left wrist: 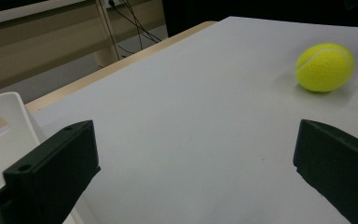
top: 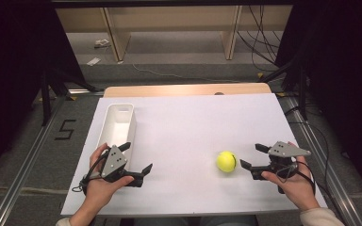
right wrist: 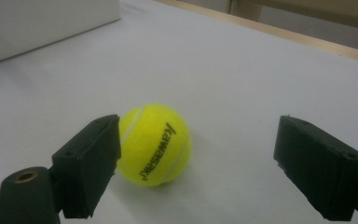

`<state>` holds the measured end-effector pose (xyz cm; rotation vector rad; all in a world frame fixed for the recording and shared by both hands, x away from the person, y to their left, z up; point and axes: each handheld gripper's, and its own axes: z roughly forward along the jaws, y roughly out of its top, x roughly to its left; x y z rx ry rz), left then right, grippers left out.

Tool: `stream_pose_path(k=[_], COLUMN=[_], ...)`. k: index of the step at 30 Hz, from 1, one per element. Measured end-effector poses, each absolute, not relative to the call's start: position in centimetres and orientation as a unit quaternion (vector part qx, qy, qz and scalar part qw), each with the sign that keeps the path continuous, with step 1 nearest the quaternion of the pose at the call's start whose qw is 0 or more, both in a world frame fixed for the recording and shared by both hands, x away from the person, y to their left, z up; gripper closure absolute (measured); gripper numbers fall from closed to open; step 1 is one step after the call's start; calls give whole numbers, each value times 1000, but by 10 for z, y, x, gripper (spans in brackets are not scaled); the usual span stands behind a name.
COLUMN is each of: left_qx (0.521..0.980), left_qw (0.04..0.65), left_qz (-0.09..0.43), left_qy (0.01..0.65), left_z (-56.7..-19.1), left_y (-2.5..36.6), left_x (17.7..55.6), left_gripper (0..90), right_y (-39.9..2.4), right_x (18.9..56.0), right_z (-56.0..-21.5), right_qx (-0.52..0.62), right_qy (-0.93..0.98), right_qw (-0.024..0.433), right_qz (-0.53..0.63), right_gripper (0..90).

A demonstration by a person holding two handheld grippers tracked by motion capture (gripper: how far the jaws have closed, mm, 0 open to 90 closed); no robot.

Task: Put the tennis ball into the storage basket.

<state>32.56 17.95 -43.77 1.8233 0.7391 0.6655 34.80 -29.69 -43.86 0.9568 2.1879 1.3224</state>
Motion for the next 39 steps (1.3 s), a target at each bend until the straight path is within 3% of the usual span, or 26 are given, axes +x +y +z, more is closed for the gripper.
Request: stream_pose_path(k=[27, 39], left_qx=[757, 757], left_qw=[509, 509], left_qz=[274, 274], left_qy=[306, 304], left_z=[-438, -438], left_y=[178, 178], left_x=[325, 325], left_gripper=[0, 0], right_y=[-242, -239], right_x=[365, 374], right_z=[-457, -465], right_qx=[317, 333], right_qy=[822, 825], right_qw=[180, 170], right_qz=[438, 424], right_gripper=[157, 156])
